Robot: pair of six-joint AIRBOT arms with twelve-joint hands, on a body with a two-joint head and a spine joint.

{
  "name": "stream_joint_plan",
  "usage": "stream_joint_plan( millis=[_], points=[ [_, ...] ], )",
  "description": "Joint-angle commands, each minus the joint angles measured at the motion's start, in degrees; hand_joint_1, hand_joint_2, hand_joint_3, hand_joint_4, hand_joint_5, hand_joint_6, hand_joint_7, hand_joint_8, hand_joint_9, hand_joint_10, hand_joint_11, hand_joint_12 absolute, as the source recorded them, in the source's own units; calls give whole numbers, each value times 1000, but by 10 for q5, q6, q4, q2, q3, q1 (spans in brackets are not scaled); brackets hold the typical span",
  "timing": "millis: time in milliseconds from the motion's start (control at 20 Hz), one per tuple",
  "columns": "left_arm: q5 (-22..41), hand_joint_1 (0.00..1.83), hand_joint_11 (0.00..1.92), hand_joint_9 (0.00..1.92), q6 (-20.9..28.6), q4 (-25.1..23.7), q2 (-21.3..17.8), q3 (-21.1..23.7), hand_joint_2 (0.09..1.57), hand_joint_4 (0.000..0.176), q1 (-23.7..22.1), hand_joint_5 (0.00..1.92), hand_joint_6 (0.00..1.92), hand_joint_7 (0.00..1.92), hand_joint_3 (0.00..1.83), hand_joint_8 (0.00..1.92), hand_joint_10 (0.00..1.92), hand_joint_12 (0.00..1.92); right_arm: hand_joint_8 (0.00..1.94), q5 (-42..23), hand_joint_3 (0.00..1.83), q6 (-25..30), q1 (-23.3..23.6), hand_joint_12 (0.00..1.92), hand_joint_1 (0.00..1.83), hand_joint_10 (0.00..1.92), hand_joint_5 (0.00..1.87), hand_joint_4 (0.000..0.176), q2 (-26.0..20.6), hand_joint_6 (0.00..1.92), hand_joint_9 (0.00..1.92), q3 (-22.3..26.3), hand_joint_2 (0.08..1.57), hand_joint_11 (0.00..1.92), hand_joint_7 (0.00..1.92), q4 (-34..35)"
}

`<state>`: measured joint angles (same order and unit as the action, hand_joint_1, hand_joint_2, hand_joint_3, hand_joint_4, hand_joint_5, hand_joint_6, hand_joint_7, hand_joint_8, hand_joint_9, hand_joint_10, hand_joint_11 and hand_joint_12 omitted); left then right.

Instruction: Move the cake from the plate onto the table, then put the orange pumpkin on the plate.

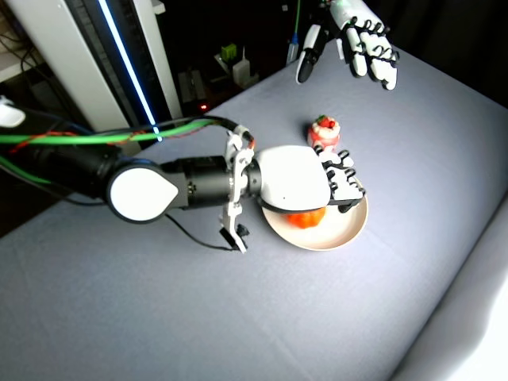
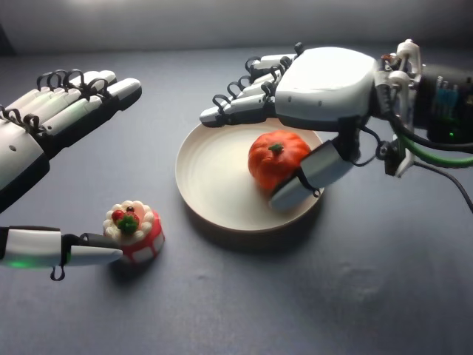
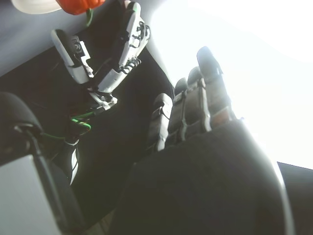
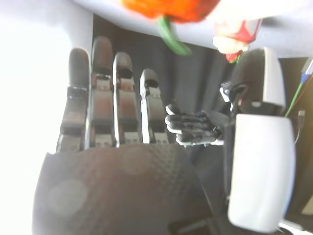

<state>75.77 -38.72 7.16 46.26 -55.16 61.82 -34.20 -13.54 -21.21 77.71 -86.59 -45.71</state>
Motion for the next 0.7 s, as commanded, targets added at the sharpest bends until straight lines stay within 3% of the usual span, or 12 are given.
stream_joint_plan(
  millis=[0,50,100,150,250,350,400,450,500,550,600,650],
  points=[
    [78,883,0,0,3,12,-4,2,819,154,2,0,0,0,0,0,0,389,0,-85,0,1,-4,1126,722,65,190,59,-29,0,390,3,902,11,274,68],
    [81,886,0,0,3,13,-4,2,814,150,3,0,0,0,0,0,0,410,2,-100,2,1,-12,1015,716,26,154,64,-40,1,323,8,910,1,195,84],
    [86,884,0,0,3,16,-5,3,809,157,5,0,0,0,0,0,0,413,4,-128,5,1,-25,1091,652,22,116,42,-58,0,339,18,938,0,193,115],
    [94,889,0,0,3,21,-5,4,812,147,9,0,0,0,0,0,0,412,1,-160,1,1,-42,1088,642,11,100,27,-75,0,324,28,935,0,188,147],
    [109,897,0,0,3,33,-4,7,804,143,22,0,0,0,0,0,0,445,4,-230,0,1,-91,752,583,7,111,83,-104,2,189,50,890,0,133,212],
    [123,920,0,0,3,44,-3,9,805,172,33,0,0,0,0,0,0,306,1,-294,1,-6,-134,327,594,3,75,113,-133,1,90,76,883,0,90,266],
    [129,920,0,0,3,48,-2,9,805,172,36,0,0,0,0,0,0,306,1,-316,1,-14,-149,327,594,3,75,113,-143,1,90,88,883,0,90,283],
    [141,932,0,0,4,54,-1,9,797,160,39,0,0,0,0,0,0,528,8,-347,2,-26,-172,432,626,3,131,52,-161,7,169,110,900,1,166,307],
    [153,932,0,0,3,59,0,9,797,160,40,0,0,0,0,0,0,528,8,-378,2,-36,-191,432,626,3,131,52,-177,7,169,129,900,1,166,327],
    [161,914,0,0,3,62,1,9,796,156,40,0,0,0,0,0,0,649,5,-398,1,-41,-204,520,670,2,151,23,-186,5,187,140,906,0,187,340],
    [171,871,0,7,3,65,2,9,826,119,40,0,0,0,8,0,2,771,1,-440,3,-49,-230,573,751,0,165,7,-197,3,153,154,928,0,188,366],
    [174,871,0,7,4,66,3,8,826,119,40,0,0,0,8,0,2,771,1,-458,3,-52,-241,573,751,0,165,7,-201,3,153,159,928,0,188,379]
  ],
)
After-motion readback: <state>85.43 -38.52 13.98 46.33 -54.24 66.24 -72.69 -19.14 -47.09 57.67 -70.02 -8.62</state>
